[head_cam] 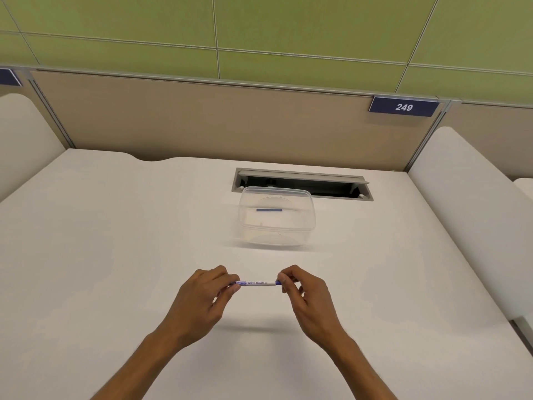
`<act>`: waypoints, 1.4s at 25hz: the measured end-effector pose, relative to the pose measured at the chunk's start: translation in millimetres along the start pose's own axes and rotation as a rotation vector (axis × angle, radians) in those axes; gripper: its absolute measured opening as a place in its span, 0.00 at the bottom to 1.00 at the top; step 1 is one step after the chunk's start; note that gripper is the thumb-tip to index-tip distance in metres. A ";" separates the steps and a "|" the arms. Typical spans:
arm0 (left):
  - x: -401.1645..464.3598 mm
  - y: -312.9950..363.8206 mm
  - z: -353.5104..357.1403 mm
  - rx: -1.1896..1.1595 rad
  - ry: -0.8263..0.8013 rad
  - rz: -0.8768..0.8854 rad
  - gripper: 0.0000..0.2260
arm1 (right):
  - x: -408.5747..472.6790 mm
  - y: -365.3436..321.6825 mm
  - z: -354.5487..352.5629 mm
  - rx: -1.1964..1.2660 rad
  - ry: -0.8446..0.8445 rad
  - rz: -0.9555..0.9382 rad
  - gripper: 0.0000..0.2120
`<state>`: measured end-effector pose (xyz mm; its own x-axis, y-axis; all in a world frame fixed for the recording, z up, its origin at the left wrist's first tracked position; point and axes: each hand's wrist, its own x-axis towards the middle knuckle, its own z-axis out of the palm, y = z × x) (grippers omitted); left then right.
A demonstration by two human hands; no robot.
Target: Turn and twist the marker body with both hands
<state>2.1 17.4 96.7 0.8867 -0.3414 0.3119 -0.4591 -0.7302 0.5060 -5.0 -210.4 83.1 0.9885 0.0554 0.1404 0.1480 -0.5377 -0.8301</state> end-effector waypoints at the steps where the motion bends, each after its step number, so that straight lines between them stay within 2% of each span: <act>1: 0.1 -0.4 0.1 -0.008 -0.001 -0.007 0.14 | -0.3 -0.9 -0.4 0.004 0.002 -0.004 0.09; 8: 0.3 -1.9 1.7 -0.055 0.006 -0.044 0.12 | -3.2 -0.9 -0.5 -0.011 -0.021 -0.056 0.06; 13: 0.3 1.0 0.6 -0.053 0.009 -0.015 0.11 | -1.5 -1.1 1.4 0.029 -0.062 -0.014 0.19; 16: 0.2 1.3 -0.6 -0.045 0.005 -0.001 0.12 | -0.7 -1.3 1.8 0.130 -0.099 0.057 0.22; 18: 0.3 1.0 -0.7 -0.045 0.001 -0.002 0.12 | -0.4 -1.6 1.7 0.140 -0.085 0.064 0.21; 23: 2.4 -1.5 -2.3 -0.046 0.007 -0.022 0.12 | -2.1 -2.8 0.4 0.075 -0.042 -0.032 0.09; 27: 3.0 0.1 -3.5 -0.045 0.012 -0.012 0.12 | -1.9 -2.6 0.3 0.007 -0.039 -0.069 0.08; 31: 2.9 3.5 -3.4 -0.042 0.020 0.002 0.11 | -2.4 -1.5 2.3 -0.054 -0.034 -0.068 0.12; 35: 2.6 5.9 -3.7 -0.037 0.019 0.023 0.11 | -2.4 -1.6 5.3 0.129 -0.061 0.050 0.22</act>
<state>1.5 14.5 103.5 0.8748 -0.3464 0.3388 -0.4815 -0.6999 0.5276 -7.4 -205.2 81.2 0.9941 0.0847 0.0676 0.0976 -0.4286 -0.8982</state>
